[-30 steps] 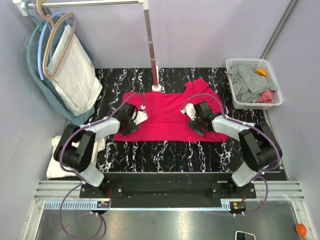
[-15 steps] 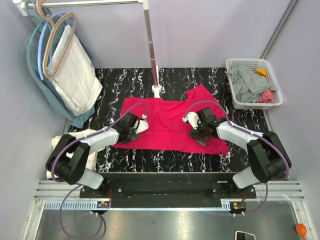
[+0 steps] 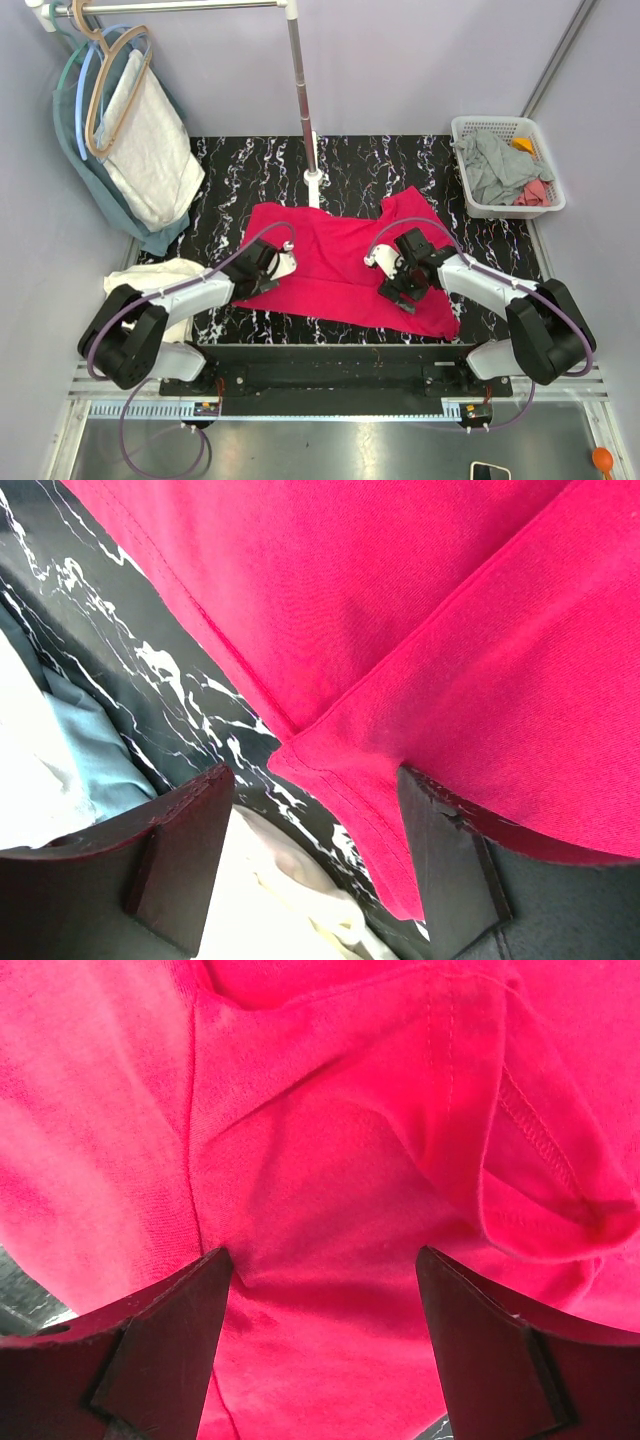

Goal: Fold and stack the t-shirts
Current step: Fold the tshirt

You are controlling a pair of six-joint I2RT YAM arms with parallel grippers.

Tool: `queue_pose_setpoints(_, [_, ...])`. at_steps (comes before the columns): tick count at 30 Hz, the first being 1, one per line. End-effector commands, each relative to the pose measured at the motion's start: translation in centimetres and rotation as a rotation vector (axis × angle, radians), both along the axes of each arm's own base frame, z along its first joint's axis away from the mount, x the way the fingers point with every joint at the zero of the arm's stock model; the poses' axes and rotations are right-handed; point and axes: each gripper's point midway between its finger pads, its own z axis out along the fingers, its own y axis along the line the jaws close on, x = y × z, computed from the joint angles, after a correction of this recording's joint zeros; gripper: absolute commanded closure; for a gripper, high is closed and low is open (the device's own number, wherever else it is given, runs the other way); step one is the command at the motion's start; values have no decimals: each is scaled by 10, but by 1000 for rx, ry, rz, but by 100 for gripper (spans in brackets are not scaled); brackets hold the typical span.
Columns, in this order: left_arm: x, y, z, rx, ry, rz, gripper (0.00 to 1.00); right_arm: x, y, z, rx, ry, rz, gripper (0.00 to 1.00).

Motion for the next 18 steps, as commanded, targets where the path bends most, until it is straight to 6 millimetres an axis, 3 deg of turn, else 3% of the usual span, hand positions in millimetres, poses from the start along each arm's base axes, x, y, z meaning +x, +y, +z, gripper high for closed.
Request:
queue_pose_setpoints(1, [-75, 25, -43, 53, 269, 14, 26, -34, -10, -12, -44, 121, 50, 16])
queue_pose_setpoints(5, [-90, 31, -45, 60, 293, 18, 26, -35, -9, -12, -43, 127, 55, 15])
queue_pose_setpoints(18, [-114, 36, -41, 90, 394, -123, 25, -37, -13, -10, -63, 124, 88, 15])
